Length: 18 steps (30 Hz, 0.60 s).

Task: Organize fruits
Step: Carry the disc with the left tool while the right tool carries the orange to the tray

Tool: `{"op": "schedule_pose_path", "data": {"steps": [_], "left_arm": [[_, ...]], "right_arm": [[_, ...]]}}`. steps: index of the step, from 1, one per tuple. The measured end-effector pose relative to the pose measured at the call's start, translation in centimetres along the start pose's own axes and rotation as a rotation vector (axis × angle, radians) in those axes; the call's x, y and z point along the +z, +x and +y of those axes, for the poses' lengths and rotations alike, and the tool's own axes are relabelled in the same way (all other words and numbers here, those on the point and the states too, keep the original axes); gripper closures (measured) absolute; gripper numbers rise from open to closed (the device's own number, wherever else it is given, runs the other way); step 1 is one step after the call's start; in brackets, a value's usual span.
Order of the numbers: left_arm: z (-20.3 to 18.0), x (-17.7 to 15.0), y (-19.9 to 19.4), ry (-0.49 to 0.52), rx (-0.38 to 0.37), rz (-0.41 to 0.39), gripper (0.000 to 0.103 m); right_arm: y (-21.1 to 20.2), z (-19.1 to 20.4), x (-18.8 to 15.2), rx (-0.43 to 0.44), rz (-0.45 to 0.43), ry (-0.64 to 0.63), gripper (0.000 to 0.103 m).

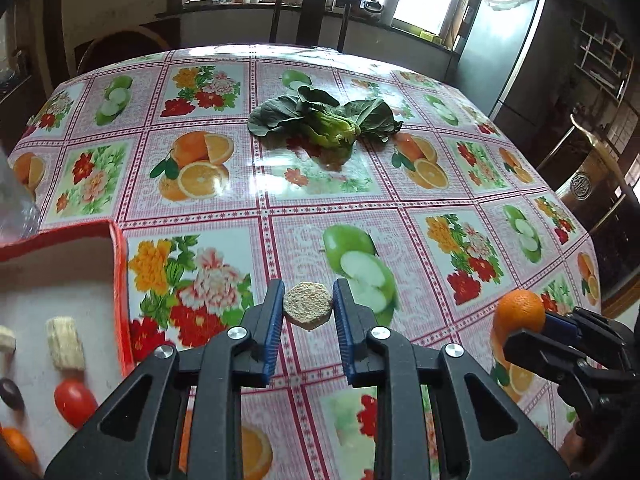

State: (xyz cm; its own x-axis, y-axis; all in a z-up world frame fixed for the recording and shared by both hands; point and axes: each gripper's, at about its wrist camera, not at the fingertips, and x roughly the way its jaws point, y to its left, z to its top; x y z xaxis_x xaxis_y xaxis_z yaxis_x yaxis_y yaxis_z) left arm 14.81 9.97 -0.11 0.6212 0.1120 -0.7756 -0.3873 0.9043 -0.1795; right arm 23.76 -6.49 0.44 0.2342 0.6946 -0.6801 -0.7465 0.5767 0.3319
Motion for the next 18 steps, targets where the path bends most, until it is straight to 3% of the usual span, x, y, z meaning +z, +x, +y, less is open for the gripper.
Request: {"op": "schedule_pose_path", "data": {"steps": [18], "left_arm": [[1.7, -7.2, -9.3, -0.086, 0.021, -0.091, 0.081]], "right_arm": [[-2.8, 6.1, -4.3, 0.103, -0.022, -0.029, 0.071]]}}
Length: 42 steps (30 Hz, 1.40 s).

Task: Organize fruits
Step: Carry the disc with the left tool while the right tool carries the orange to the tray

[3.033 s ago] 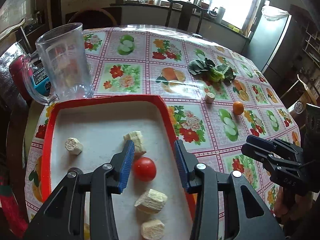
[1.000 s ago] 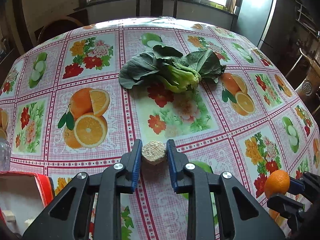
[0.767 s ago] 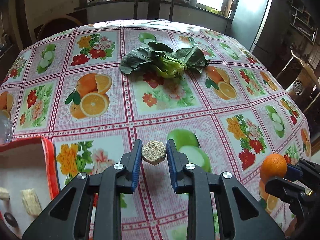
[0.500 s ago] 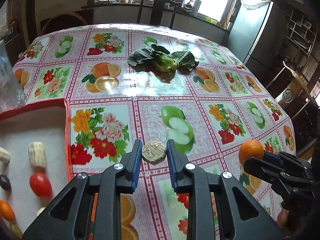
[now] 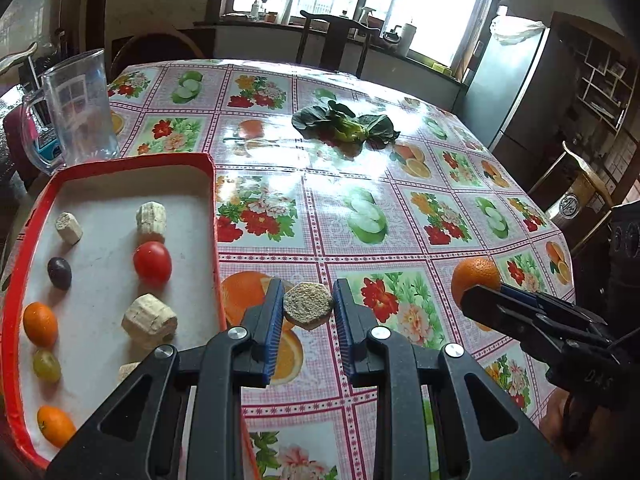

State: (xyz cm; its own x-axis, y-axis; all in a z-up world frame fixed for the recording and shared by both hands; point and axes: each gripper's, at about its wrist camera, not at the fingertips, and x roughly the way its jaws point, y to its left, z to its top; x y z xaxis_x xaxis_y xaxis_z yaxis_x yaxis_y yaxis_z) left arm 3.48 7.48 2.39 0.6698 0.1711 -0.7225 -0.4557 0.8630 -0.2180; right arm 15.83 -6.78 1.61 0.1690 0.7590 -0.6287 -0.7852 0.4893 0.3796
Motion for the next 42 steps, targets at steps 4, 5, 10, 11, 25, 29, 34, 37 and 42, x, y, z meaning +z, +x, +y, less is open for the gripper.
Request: {"op": "schedule_pose_path", "data": {"steps": [4, 5, 10, 11, 25, 29, 34, 37, 42], "left_arm": [[0.6, -1.0, -2.1, -0.003, 0.013, -0.028, 0.081], [0.8, -1.2, -2.4, -0.007, 0.014, -0.030, 0.081], [2.1, -2.9, -3.9, -0.019, 0.037, -0.040, 0.081], [2.4, -3.2, -4.1, -0.022, 0.041, -0.039, 0.081], [6.8, -6.3, -7.1, -0.083, 0.095, -0.059, 0.081], [7.8, -7.0, -7.5, -0.101, 0.103, -0.060, 0.081], [9.0, -7.8, -7.7, -0.122, 0.111, -0.054, 0.081], [10.0, -8.3, -8.1, -0.137, 0.115, -0.057, 0.081], [11.7, -8.6, -8.7, -0.173, 0.115, -0.064, 0.081]], "right_arm": [[-0.2, 1.9, -1.1, 0.026, 0.008, -0.027, 0.071], [-0.2, 2.5, -1.3, 0.032, 0.011, -0.034, 0.071], [0.1, 4.9, -2.6, 0.061, 0.034, -0.074, 0.071], [0.2, 5.4, -2.8, 0.065, 0.039, -0.082, 0.071], [2.3, 10.2, -5.1, 0.102, 0.100, -0.157, 0.071], [2.7, 10.8, -5.4, 0.100, 0.109, -0.166, 0.071], [3.4, 11.6, -5.5, 0.101, 0.123, -0.179, 0.071], [4.0, 12.2, -5.7, 0.103, 0.134, -0.188, 0.071], [5.1, 13.4, -5.7, 0.103, 0.148, -0.213, 0.071]]}}
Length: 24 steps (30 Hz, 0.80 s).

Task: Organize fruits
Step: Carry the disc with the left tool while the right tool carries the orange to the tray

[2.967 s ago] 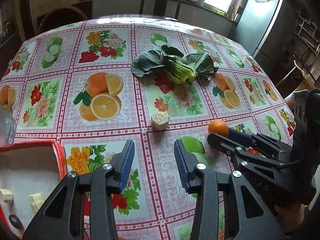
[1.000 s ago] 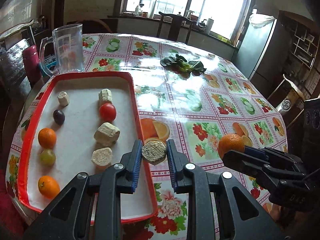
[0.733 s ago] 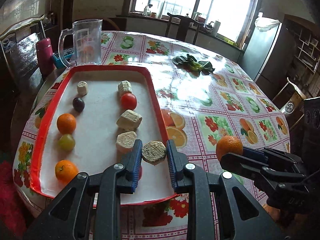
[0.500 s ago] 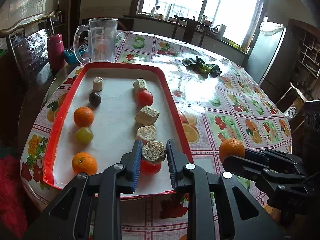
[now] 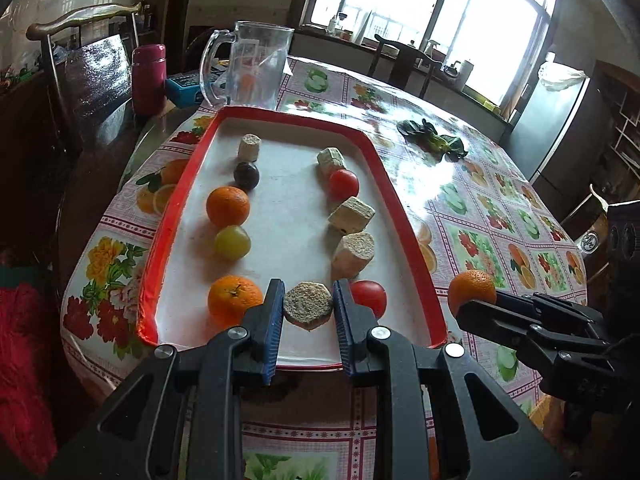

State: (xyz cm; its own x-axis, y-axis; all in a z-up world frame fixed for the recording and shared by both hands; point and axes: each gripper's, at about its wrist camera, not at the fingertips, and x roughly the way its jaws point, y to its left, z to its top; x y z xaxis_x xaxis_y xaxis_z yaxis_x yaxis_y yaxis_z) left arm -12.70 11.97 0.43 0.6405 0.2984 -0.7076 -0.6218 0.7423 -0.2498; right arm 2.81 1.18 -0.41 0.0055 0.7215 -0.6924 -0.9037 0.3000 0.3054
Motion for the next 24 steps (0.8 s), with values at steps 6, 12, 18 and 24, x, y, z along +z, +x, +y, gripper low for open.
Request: {"op": "schedule_pose_path", "data": {"steps": [6, 12, 18, 24], "left_arm": [[2.5, 0.3, -0.9, -0.037, 0.032, -0.024, 0.081], [4.8, 0.5, -0.7, -0.062, 0.063, -0.008, 0.081], [4.4, 0.0, 0.3, -0.050, 0.044, 0.022, 0.081], [4.5, -0.3, 0.5, -0.049, 0.039, 0.026, 0.080]], "right_arm": [[1.4, 0.4, 0.6, -0.024, 0.022, -0.029, 0.071], [2.7, 0.5, 0.7, -0.039, 0.045, -0.041, 0.071], [4.1, 1.2, 0.1, -0.049, 0.087, -0.077, 0.071], [4.3, 1.2, 0.1, -0.056, 0.084, -0.080, 0.070]]}}
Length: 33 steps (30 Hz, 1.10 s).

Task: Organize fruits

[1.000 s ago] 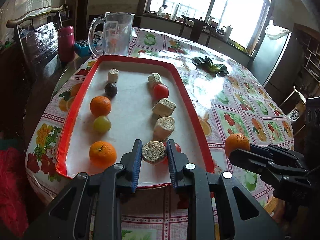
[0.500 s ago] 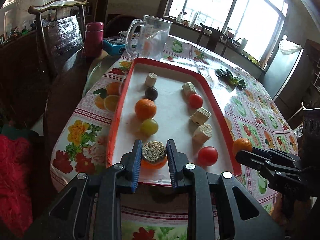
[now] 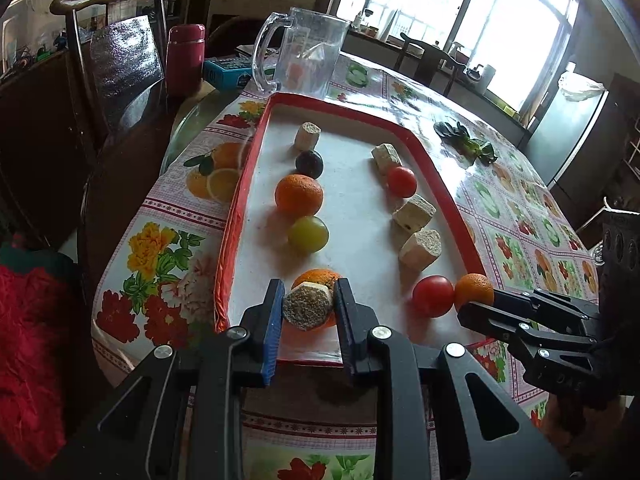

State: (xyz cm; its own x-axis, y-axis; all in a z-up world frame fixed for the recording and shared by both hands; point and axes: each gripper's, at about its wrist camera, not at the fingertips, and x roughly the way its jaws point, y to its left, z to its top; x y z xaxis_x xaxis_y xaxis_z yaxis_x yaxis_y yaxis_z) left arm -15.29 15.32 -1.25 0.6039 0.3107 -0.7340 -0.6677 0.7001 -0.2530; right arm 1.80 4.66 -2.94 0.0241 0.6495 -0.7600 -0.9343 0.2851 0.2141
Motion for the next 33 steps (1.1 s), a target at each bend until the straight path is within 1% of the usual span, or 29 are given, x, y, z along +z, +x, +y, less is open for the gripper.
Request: {"op": "schedule_pose_path", "data": {"steps": [3, 7, 9, 11, 16, 18, 21, 23, 27, 30, 31, 32, 33], "left_arm": [[0.2, 0.1, 0.0, -0.007, -0.004, 0.002, 0.080], [0.0, 0.0, 0.0, -0.003, 0.001, 0.005, 0.080], [0.0, 0.0, -0.1, -0.003, 0.010, 0.008, 0.076], [0.0, 0.0, -0.1, -0.001, 0.026, 0.009, 0.067], [0.0, -0.3, -0.5, 0.009, 0.032, 0.005, 0.065], [-0.2, -0.5, -0.7, 0.017, 0.037, 0.004, 0.065], [-0.5, -0.7, -1.0, 0.030, 0.037, 0.002, 0.060], [-0.7, -0.8, -1.3, 0.043, 0.041, -0.001, 0.057], [-1.2, -1.2, -1.8, 0.077, 0.059, -0.012, 0.055], [-1.6, -1.5, -2.4, 0.096, 0.072, -0.027, 0.042], [-1.7, -1.7, -2.6, 0.099, 0.080, -0.027, 0.033], [-1.8, -1.8, -2.7, 0.100, 0.085, -0.027, 0.028], [-1.9, -2.0, -2.8, 0.100, 0.087, -0.029, 0.027]], "right_arm": [[0.0, 0.0, 0.0, 0.006, 0.000, 0.007, 0.068], [-0.1, 0.0, 0.0, 0.006, 0.000, 0.009, 0.068], [-0.2, 0.0, -0.1, 0.008, 0.000, 0.008, 0.067], [-0.3, 0.0, -0.1, 0.011, -0.002, 0.009, 0.067], [-1.1, -0.1, -0.3, 0.016, -0.019, 0.009, 0.065], [-1.4, -0.2, -0.3, 0.020, -0.025, 0.008, 0.059], [-1.9, -0.3, -0.2, 0.028, -0.031, -0.010, 0.053], [-2.3, -0.4, -0.2, 0.017, -0.037, -0.027, 0.051], [-3.1, -0.8, 0.0, 0.017, -0.053, -0.037, 0.046], [-3.6, -1.0, 0.2, 0.022, -0.064, -0.057, 0.041], [-3.8, -1.0, 0.3, 0.027, -0.067, -0.069, 0.040], [-4.0, -1.0, 0.4, 0.031, -0.071, -0.083, 0.036], [-4.2, -1.0, 0.4, 0.034, -0.075, -0.099, 0.031]]}}
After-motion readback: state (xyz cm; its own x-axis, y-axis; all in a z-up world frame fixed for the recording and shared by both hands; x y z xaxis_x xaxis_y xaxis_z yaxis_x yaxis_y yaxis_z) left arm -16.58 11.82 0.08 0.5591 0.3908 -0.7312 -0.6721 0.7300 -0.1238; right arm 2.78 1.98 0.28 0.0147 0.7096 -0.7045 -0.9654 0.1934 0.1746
